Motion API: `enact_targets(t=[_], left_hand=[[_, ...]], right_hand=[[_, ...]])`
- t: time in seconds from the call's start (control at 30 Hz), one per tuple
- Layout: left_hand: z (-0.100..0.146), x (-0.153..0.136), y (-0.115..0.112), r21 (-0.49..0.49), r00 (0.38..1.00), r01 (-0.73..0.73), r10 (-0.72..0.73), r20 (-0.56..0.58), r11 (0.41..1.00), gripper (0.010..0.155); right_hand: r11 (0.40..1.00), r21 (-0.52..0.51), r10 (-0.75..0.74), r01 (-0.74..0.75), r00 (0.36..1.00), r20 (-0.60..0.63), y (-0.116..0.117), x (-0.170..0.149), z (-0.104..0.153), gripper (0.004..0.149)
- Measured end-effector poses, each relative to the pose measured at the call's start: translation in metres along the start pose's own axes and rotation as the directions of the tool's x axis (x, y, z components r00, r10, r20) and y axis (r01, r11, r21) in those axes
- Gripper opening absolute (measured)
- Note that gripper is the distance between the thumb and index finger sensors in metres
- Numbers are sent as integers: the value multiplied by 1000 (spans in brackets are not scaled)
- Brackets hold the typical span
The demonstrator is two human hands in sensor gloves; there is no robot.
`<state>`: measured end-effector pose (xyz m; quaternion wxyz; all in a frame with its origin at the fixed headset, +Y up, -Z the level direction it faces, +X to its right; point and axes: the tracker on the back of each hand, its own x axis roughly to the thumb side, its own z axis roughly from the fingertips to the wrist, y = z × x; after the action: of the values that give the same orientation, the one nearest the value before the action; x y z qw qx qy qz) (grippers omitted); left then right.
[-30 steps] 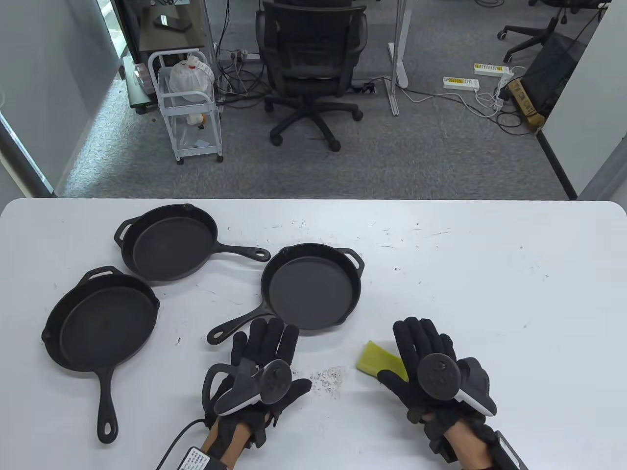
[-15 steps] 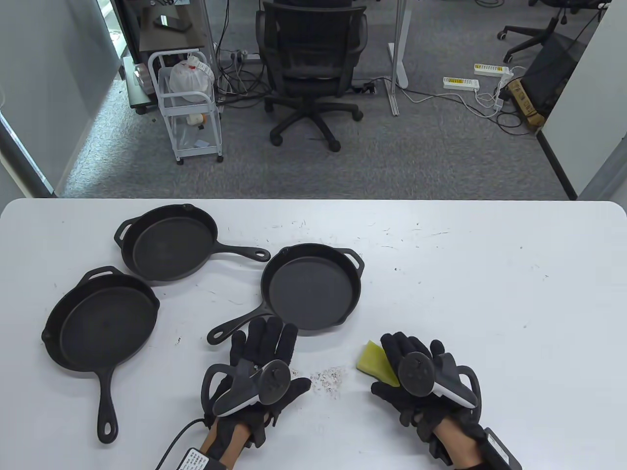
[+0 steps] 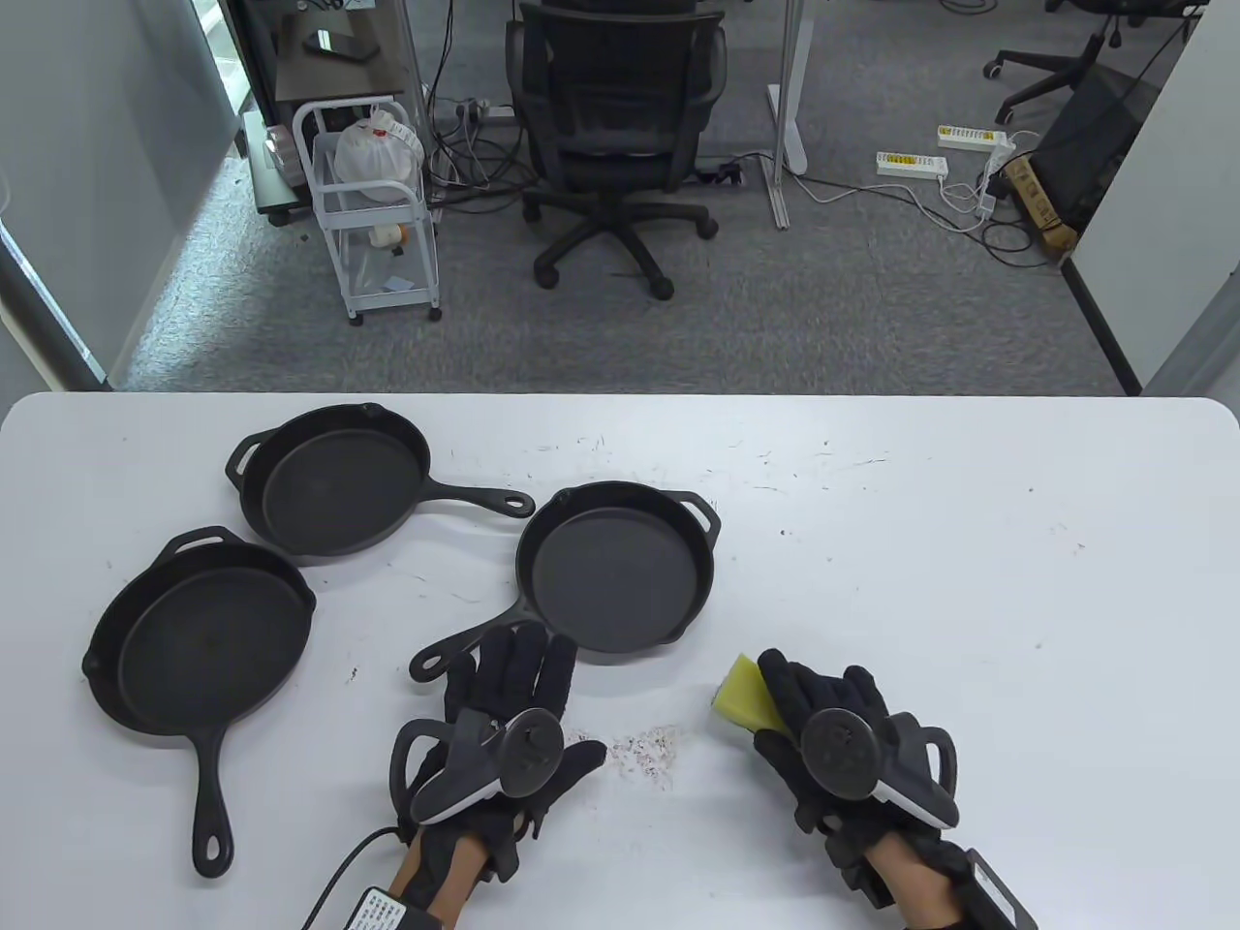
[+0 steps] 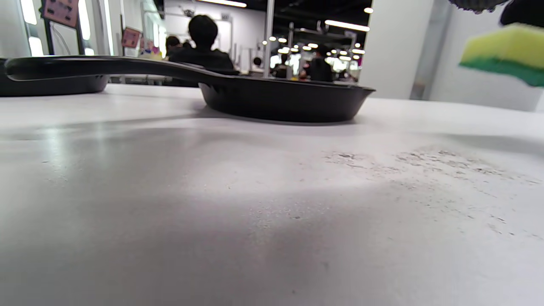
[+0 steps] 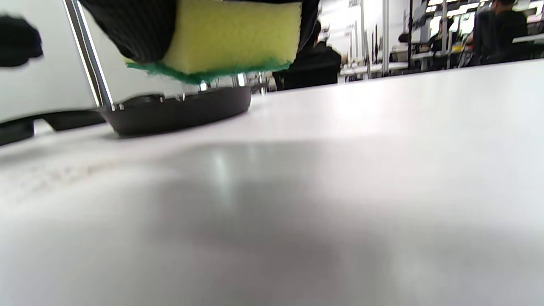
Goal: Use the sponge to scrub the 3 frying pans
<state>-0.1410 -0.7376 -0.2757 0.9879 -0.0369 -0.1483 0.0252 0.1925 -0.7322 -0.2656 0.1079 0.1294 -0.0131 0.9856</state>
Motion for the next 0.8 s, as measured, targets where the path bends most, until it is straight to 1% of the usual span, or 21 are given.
enact_targets(t=[0.1, 0.17, 0.23, 0.27, 0.3, 0.33, 0.4, 0.47, 0.53, 0.63, 0.7, 0.77, 0.8], left_hand=[[-2, -7, 1, 9, 999, 4, -4, -35, 1000, 104], [-4, -15, 5, 56, 996, -8, 13, -89, 998, 102], [-11, -30, 6, 67, 981, -125, 134, -138, 990, 102], [-16, -36, 6, 58, 968, -166, 174, -181, 984, 101], [-23, -45, 7, 49, 955, -171, 178, -236, 984, 101], [-28, -49, 7, 39, 955, -145, 150, -254, 989, 100], [-44, -61, 7, -26, 963, -12, 5, -270, 1000, 99], [-55, -65, 5, -56, 955, 34, -49, -293, 998, 93], [-67, -70, 1, -84, 948, 24, -50, -314, 996, 87], [-81, -75, -1, -77, 944, -41, 13, -329, 996, 78], [-88, -74, -4, -69, 944, -78, 52, -327, 995, 70], [-91, -72, -5, -80, 940, -111, 79, -333, 991, 67], [-92, -70, -6, -75, 940, -155, 123, -319, 985, 62]], right_hand=[[997, -76, -3, 3, 1000, 2, -9, 0, 7, 78], [997, -72, 7, -7, 1000, -4, -10, 0, 9, 79], [997, -76, 0, 0, 1000, 3, -10, 1, 9, 79], [997, -74, -1, 1, 1000, 4, -10, 1, 9, 79], [997, -72, -1, 1, 1000, 2, -10, 1, 9, 79], [997, -72, -3, 3, 1000, 1, -10, 0, 9, 79], [998, -61, -6, 6, 1000, -1, -9, -1, 8, 79], [999, -51, -11, 11, 1000, -6, -8, -3, 6, 80], [999, -39, -26, 25, 1000, -14, -7, -5, 5, 80], [999, -36, -36, 35, 999, -28, -7, -9, 4, 80], [998, -36, -47, 46, 998, -39, -8, -12, 4, 80], [998, -36, -55, 53, 997, -47, -8, -14, 4, 80], [998, -35, -59, 57, 997, -51, -8, -16, 3, 80]])
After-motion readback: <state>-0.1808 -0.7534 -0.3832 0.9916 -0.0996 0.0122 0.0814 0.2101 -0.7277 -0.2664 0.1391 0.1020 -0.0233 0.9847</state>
